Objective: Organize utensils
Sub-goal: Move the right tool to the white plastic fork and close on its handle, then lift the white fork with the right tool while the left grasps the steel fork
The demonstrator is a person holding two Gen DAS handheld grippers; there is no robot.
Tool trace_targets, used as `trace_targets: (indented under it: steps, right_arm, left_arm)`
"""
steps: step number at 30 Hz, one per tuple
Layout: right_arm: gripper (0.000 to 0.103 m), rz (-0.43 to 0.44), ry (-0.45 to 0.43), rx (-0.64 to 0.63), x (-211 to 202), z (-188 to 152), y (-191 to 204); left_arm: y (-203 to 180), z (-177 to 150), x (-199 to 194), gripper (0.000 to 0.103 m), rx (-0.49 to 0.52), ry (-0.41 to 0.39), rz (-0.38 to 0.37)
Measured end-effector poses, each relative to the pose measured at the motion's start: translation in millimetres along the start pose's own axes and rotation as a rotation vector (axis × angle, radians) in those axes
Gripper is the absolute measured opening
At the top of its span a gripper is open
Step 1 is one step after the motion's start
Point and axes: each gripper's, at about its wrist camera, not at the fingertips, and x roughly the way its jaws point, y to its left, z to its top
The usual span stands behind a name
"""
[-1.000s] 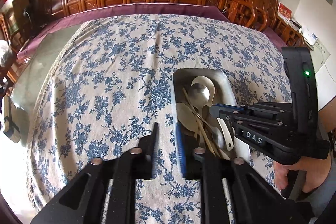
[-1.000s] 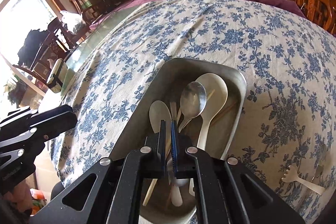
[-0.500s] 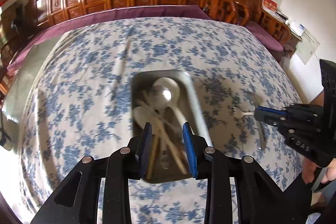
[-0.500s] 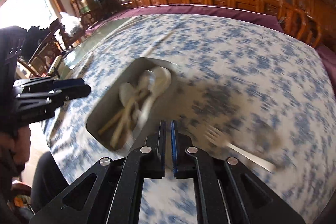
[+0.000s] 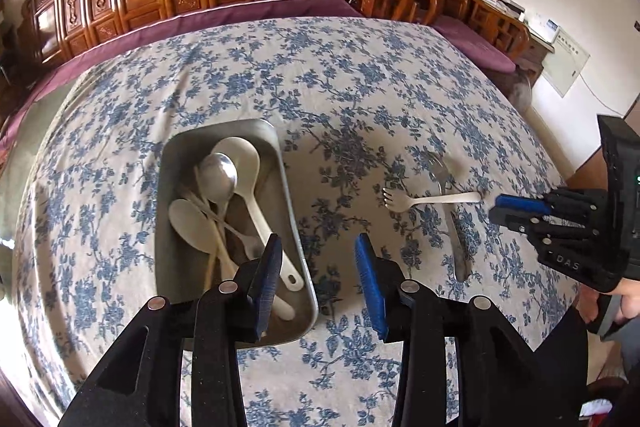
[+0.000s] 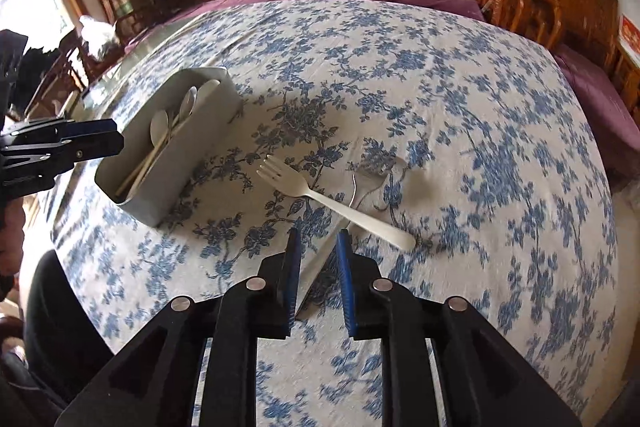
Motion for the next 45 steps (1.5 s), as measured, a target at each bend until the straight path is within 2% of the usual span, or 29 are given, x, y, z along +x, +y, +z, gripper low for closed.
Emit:
trace_targets:
  steps: [2,10,20,23,26,27,30,36,40,45]
  right_arm:
    - [0.020,-0.005,0.003,-0.044,7.9,5.7,3.0]
    - [0.020,-0.012,0.088,-0.188,56.5,29.6,12.5]
    - [0.021,-0.013,0.209,-0.251,93.6,35.7,12.1]
    - [0.021,0.005,0.215,-0.251,94.3,37.3,9.1]
    - [0.017,0.000,0.206,-0.261,94.0,35.0,10.0]
    - [0.008,0.004,0.205,-0.259,93.6,34.3,10.0]
    - [0.008,0.017,0.198,-0.240,88.1,30.4,10.2]
    - [0.008,0.054,0.092,-0.156,52.0,27.6,-6.8]
    - [0.008,0.030,0.043,-0.093,25.5,14.4,-27.5]
    - [0.008,-0.034,0.038,-0.016,8.5,-16.2,-59.6]
  left_arm:
    - [-2.6,0.4,2.5,0.041,0.000,0.001,0.003]
    - [-10.6,-2.9,7.0,0.041,0.000,0.018,0.007]
    - [-12.6,-11.2,9.5,0.041,0.007,0.043,0.013]
    - [-14.3,-12.1,9.9,0.041,0.010,0.046,0.013]
    - [-17.8,-12.7,11.0,0.041,0.015,0.050,0.011]
    - [-19.3,-12.6,11.7,0.041,0.016,0.051,0.010]
    - [-23.5,-12.4,15.2,0.041,0.019,0.058,0.011]
    - [-37.3,-11.7,21.3,0.041,0.030,0.064,0.011]
    - [-52.8,-8.8,34.3,0.041,0.039,0.076,0.004]
    - [-79.5,-2.5,54.4,0.041,0.065,0.088,-0.017]
